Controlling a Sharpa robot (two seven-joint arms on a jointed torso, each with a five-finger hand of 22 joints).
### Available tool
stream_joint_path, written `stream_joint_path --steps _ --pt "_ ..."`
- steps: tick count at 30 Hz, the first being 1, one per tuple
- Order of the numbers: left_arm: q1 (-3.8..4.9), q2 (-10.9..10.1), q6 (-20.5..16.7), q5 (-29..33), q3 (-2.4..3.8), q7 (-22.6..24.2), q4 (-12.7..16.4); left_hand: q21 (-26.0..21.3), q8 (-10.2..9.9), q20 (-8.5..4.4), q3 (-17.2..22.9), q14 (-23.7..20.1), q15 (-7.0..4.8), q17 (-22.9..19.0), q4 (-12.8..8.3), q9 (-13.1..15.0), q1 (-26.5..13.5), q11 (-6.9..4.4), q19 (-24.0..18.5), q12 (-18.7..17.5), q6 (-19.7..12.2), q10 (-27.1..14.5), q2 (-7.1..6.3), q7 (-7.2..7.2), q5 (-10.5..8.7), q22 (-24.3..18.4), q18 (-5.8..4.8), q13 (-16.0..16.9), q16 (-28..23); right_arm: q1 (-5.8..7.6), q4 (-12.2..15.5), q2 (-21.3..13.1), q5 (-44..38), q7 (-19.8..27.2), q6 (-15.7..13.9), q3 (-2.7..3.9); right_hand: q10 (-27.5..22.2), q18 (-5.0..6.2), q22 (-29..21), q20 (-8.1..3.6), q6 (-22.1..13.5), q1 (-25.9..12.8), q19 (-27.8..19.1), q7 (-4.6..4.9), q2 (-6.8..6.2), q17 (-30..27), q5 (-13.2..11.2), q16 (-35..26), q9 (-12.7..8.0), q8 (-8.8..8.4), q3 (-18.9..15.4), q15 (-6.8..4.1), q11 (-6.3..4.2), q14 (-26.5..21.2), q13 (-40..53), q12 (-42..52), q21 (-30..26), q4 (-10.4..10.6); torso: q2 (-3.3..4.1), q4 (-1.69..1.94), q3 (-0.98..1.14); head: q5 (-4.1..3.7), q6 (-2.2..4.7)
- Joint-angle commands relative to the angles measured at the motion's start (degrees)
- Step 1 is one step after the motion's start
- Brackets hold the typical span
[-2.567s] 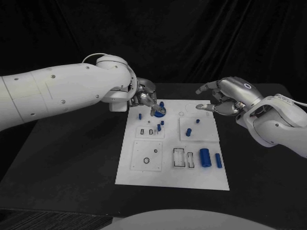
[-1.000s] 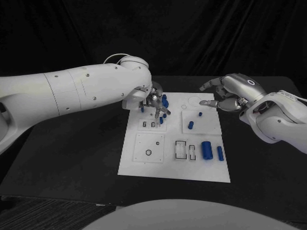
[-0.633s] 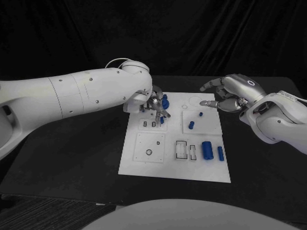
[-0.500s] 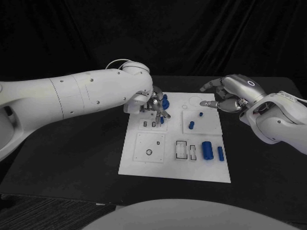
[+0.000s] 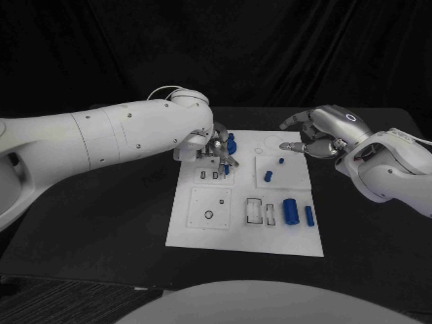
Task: Assemble the parts on the task board
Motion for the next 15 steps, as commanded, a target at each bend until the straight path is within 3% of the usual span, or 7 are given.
stream_joint_path --steps 1,15 --pt "-0.23 0.3 -0.6 0.1 0.05 1.2 -0.3 -0.3 -0.6 0.10 0.4 5.9 0.29 15.1 -0.2 0.1 0.4 0.36 -0.2 0.2 -0.6 6.1 0.12 0.00 0.43 2.8 0.09 15.1 0.2 -0.17 -0.1 0.1 -0.4 -0.8 0.1 0.04 6.0 -0.37 5.2 -0.11 0.4 0.0 0.3 0.11 0.45 8.0 0.4 0.0 -0.1 0.29 0.3 0.48 0.47 3.9 15.1 0.2 -0.1 -0.1 0.02 -0.13 0.00 0.09 0.02" --pt "-0.67 0.9 -0.4 0.1 0.05 1.4 -1.7 -0.7 -2.0 0.27 1.4 5.9 0.43 15.1 -1.4 0.2 1.0 0.47 -0.5 0.2 -0.3 6.1 -0.08 0.11 1.15 2.5 0.18 15.1 0.2 -0.30 -0.2 0.1 -0.4 -1.0 0.4 0.04 6.0 -0.35 5.2 -0.10 0.5 0.0 0.3 0.14 0.51 7.9 0.5 0.0 -0.1 0.28 0.3 0.50 0.49 3.9 15.1 0.2 -0.2 -0.2 -0.06 0.01 0.10 -0.28 0.02"
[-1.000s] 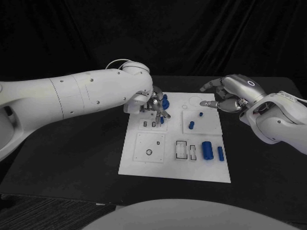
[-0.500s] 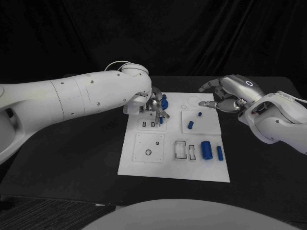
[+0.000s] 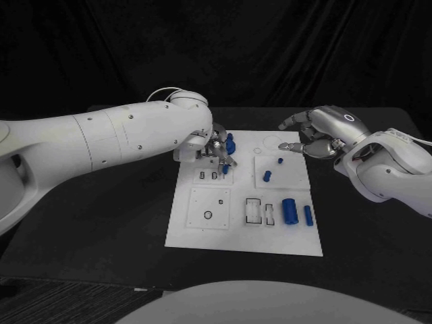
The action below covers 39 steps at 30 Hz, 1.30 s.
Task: Assemble the parts on the task board
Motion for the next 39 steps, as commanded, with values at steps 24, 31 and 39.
stream_joint_path --steps 24,31,39 --pt "-0.67 0.4 0.0 0.1 0.06 2.7 -0.8 -1.2 -5.9 -0.13 11.5 5.9 0.20 15.1 -9.6 2.3 4.2 0.16 -0.5 0.2 1.4 6.1 -2.93 -0.39 7.79 2.8 0.32 15.1 0.2 -0.42 -0.3 0.1 -0.4 -1.4 0.6 0.04 6.0 -0.29 5.2 -0.08 0.5 0.0 0.2 0.19 0.62 7.6 0.1 -0.3 -0.1 0.31 0.3 0.53 0.54 3.9 15.1 0.2 -0.5 -0.2 -0.02 0.08 0.00 -0.15 -0.01" --pt "-0.69 0.3 -0.5 0.1 0.06 3.3 -0.7 -1.4 -6.8 -0.24 18.9 5.9 0.17 15.1 -12.7 4.5 2.1 0.13 -0.3 0.2 2.1 6.1 -4.90 -0.36 12.17 3.3 0.31 15.1 0.2 -0.48 -0.3 0.1 -0.4 -1.5 0.7 0.04 6.0 -0.30 5.2 -0.03 0.7 0.2 0.3 0.25 1.02 7.5 1.2 -0.3 -0.3 0.37 0.4 0.59 0.61 3.8 15.1 0.2 -0.6 -0.4 0.01 0.08 0.00 -0.12 -0.01" --pt "-0.70 -0.4 -1.9 0.1 0.06 3.3 0.1 -1.4 -5.6 -0.56 28.1 5.9 -0.23 15.1 -16.7 9.8 -0.9 -0.32 0.7 0.2 2.9 6.1 -7.22 -0.75 15.13 4.4 0.15 15.1 0.2 -0.54 -0.3 0.1 -0.4 -1.6 1.0 0.04 6.0 -0.28 5.3 0.02 0.8 0.6 0.3 0.30 1.36 7.5 3.5 -0.4 -0.6 0.38 0.6 0.64 0.65 3.8 15.1 0.2 -0.8 -0.7 -0.02 0.14 0.03 0.00 -0.01"
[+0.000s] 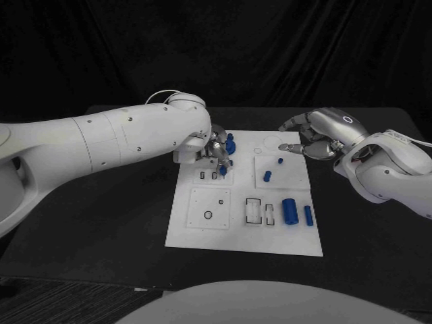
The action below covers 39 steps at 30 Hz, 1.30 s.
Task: Assemble the parts on the task board
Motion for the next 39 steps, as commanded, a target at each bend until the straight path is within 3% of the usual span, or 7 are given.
stream_joint_path --steps 1,9,13,18,25,33,39 --pt "-0.11 -0.3 -1.5 0.1 0.07 1.1 0.6 0.0 0.5 -0.03 4.4 6.0 -0.27 15.1 -3.6 1.3 -0.8 -0.33 0.6 0.2 0.9 6.1 -0.24 -0.75 1.03 4.4 0.13 15.1 0.2 -0.16 0.1 -0.1 -0.4 -1.2 0.4 0.04 6.0 -0.26 5.3 0.02 0.4 0.1 0.2 -0.10 0.80 7.5 0.6 -0.4 -0.1 0.38 0.2 0.43 0.26 4.0 15.1 0.2 -0.4 -0.4 0.00 0.05 0.03 0.03 -0.01" --pt "0.04 -2.8 -3.5 0.1 0.07 -0.5 3.7 0.0 0.8 -0.13 5.8 6.0 -0.43 15.1 -3.7 2.5 -1.8 -0.44 1.0 0.2 0.9 6.1 -0.45 -0.80 1.81 4.6 0.07 15.1 0.2 -0.21 0.3 -0.4 -0.4 -1.4 0.7 0.04 6.0 -0.24 5.3 0.04 0.5 0.4 0.2 -0.09 1.01 7.3 1.9 -0.5 -0.3 0.37 0.3 0.43 0.26 4.0 15.1 0.2 -0.6 -0.6 -0.02 0.05 -0.01 0.00 -0.01" --pt "0.76 -5.3 -4.5 0.1 0.08 -2.2 6.7 0.0 0.9 -0.20 6.3 6.0 -0.51 15.1 -3.4 2.9 -2.5 -0.52 1.1 0.2 0.9 6.1 -0.44 -0.82 1.94 4.7 0.06 15.1 0.2 -0.22 0.5 -0.6 -0.4 -1.6 0.9 0.04 6.0 -0.23 5.3 0.04 0.5 0.4 0.2 -0.09 1.04 7.3 2.0 -0.6 -0.3 0.37 0.3 0.44 0.26 4.0 15.1 0.2 -0.6 -0.6 -0.05 0.07 0.01 -0.13 -0.01" --pt "1.54 -7.6 -5.7 0.1 0.08 -3.3 8.8 0.0 0.9 -0.30 6.7 6.0 -0.63 15.1 -3.1 3.4 -3.3 -0.64 1.4 0.2 1.0 6.1 -0.52 -0.91 2.05 4.9 0.01 15.1 0.2 -0.31 0.7 -0.7 -0.4 -1.9 1.2 0.04 6.0 -0.20 5.3 0.05 0.5 0.5 0.1 -0.09 1.14 7.2 2.4 -0.7 -0.4 0.36 0.3 0.44 0.26 4.0 15.1 0.2 -0.8 -0.7 -0.14 0.07 0.10 0.29 -0.01" --pt "1.88 -9.6 -8.0 0.1 0.06 -4.0 10.5 0.0 0.5 -0.53 7.4 6.0 -0.87 15.1 -2.4 3.9 -4.7 -0.82 1.8 0.2 1.1 6.1 -0.63 -1.03 1.57 5.0 -0.03 15.1 0.2 -0.83 0.9 -0.9 0.0 -2.2 1.7 0.04 6.0 -0.11 5.2 0.05 0.5 0.6 0.0 -0.09 1.20 6.9 2.8 -0.9 -0.5 0.35 0.4 0.45 0.26 3.9 15.1 0.2 -1.3 -0.7 -0.14 0.18 0.23 0.69 -0.01" --pt "1.74 -10.3 -11.6 0.1 0.04 -4.0 11.5 0.0 0.2 -0.63 7.6 6.0 -0.94 15.1 -1.8 4.2 -5.6 -0.84 2.1 0.2 1.0 6.1 -0.63 -1.02 1.38 5.2 -0.09 15.1 0.2 -1.36 0.9 -1.0 0.2 -2.3 1.8 0.04 6.0 -0.08 5.1 0.06 0.5 0.5 -0.1 -0.08 1.21 6.9 2.9 -1.0 -0.5 0.35 0.4 0.46 0.27 3.8 15.0 0.2 -1.5 -0.7 -0.13 0.39 0.28 0.98 -0.01" --pt "0.79 -10.4 -14.4 0.1 0.02 -3.8 11.7 0.0 0.3 -0.70 7.6 6.0 -1.02 15.1 -1.3 4.7 -6.1 -0.96 2.3 0.2 1.4 6.1 -0.69 -1.17 1.09 5.2 -0.11 15.1 0.2 -1.60 1.2 -1.2 0.2 -2.4 1.5 0.04 5.7 -0.02 5.0 0.06 0.5 0.5 -0.2 -0.07 1.23 6.7 2.9 -1.1 -0.5 0.35 0.3 0.47 0.28 3.8 14.8 0.0 -1.9 -0.7 -0.22 0.53 0.31 1.16 -0.01"
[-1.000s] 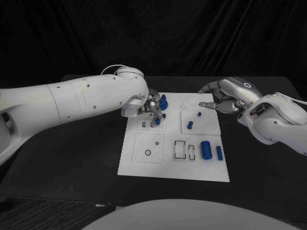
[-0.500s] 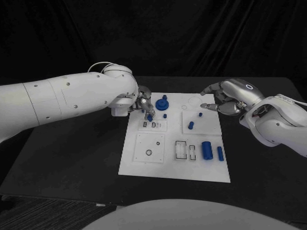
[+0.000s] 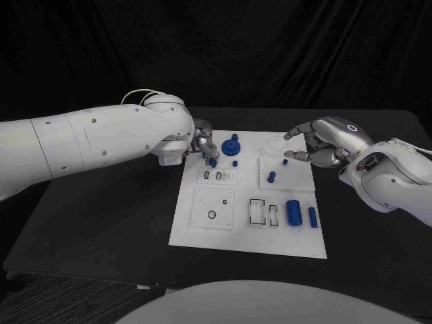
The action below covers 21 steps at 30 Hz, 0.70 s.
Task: Assemble the parts on the task board
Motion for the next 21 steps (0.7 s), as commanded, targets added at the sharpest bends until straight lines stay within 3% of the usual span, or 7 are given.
stream_joint_path --steps 1,10,21 --pt "-0.61 0.0 -4.3 0.1 0.02 0.1 0.3 0.0 -0.3 -0.01 1.2 6.2 -0.39 15.1 -0.9 0.1 -0.8 -0.55 0.3 0.2 1.3 6.0 -0.04 -1.14 -0.41 5.3 -0.11 15.1 0.2 -0.19 0.3 -0.2 0.0 -1.2 0.0 0.03 5.7 -0.01 5.0 0.06 0.5 -0.2 -0.2 -0.07 0.55 6.7 0.3 -0.4 -0.1 0.35 0.0 0.31 0.28 3.6 14.8 0.0 -0.3 -0.4 -0.10 0.11 0.05 0.26 -0.01" --pt "-1.44 0.0 -6.4 0.1 0.00 0.2 0.6 -0.2 -0.3 -0.08 1.2 6.2 -0.47 15.1 -0.4 0.3 -1.2 -0.62 0.3 0.2 1.4 6.0 -0.01 -1.21 -0.50 5.2 -0.07 15.1 0.2 -0.29 0.6 -0.5 0.0 -1.5 -0.2 0.03 5.6 0.00 5.0 0.07 0.5 -0.2 -0.3 -0.07 0.55 6.7 0.3 -0.4 -0.1 0.34 0.0 0.32 0.29 3.6 14.7 -0.2 -0.4 -0.4 -0.15 -0.22 -0.01 0.93 -0.01" --pt "-2.64 0.1 -6.5 0.1 -0.01 0.3 1.0 -0.3 -0.3 -0.11 1.2 6.2 -0.51 15.1 -0.1 0.5 -1.4 -0.66 0.1 0.2 1.5 6.0 -0.02 -1.25 -0.59 5.0 -0.02 15.1 0.2 -0.33 0.8 -0.6 0.0 -1.7 -0.3 0.03 5.4 0.02 5.0 0.08 0.5 -0.2 -0.3 -0.07 0.54 6.6 0.4 -0.5 -0.1 0.32 0.0 0.33 0.29 3.6 14.5 -0.3 -0.5 -0.4 -0.29 -0.08 0.20 1.09 -0.01"
